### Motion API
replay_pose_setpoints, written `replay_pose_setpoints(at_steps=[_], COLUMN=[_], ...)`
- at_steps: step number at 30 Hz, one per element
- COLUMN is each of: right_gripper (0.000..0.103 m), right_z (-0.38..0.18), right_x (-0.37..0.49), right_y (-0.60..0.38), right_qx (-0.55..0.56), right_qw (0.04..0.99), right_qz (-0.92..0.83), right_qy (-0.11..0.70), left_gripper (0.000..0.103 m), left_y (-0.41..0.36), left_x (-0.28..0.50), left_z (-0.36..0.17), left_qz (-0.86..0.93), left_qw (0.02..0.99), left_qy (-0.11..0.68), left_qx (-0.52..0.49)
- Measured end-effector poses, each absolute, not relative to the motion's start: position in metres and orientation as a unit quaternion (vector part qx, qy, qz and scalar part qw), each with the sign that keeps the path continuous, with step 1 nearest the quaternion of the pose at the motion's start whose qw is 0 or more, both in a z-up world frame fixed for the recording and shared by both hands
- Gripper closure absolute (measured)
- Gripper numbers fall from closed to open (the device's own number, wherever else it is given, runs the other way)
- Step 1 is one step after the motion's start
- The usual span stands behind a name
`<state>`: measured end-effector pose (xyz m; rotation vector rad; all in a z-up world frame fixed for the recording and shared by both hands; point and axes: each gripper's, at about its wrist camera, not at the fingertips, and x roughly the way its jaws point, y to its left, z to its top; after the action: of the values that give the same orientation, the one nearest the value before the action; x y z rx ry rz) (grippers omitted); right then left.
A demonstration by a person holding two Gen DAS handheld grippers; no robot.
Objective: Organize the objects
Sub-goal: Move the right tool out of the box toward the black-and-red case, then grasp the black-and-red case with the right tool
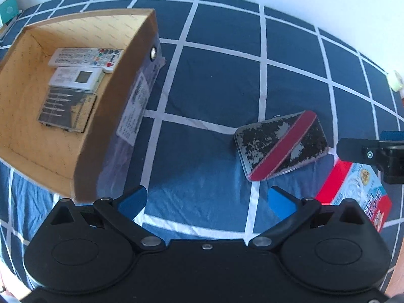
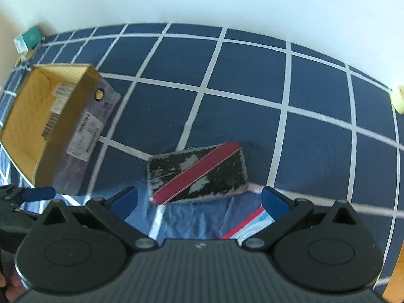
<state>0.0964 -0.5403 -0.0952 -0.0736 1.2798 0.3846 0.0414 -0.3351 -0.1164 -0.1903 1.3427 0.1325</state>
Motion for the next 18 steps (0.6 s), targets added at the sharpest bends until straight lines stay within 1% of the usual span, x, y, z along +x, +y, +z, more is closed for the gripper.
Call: replay_pose_setpoints(at_steps=[11, 18], right_gripper=[0.0, 0.001], right_z=[-0.156, -0.191], right_x=[0.152, 0.172], right_y=[-0.537, -0.534], right_qx=[-0.031, -0.039], right_qw=[0.743, 0.719], right_qz=[0.203, 0.22], right_qy=[0.637, 0.658], left_gripper=[0.0, 0.0], left_y=[-0.35, -0.353], left_x=[0.078, 0.085], left_z=[-0.164, -0.185], left_qz=[0.062, 0.065], left_qw=[0.75, 0.736], left_qy=[0.651, 0.666], left_qx=[-0.097, -0.102])
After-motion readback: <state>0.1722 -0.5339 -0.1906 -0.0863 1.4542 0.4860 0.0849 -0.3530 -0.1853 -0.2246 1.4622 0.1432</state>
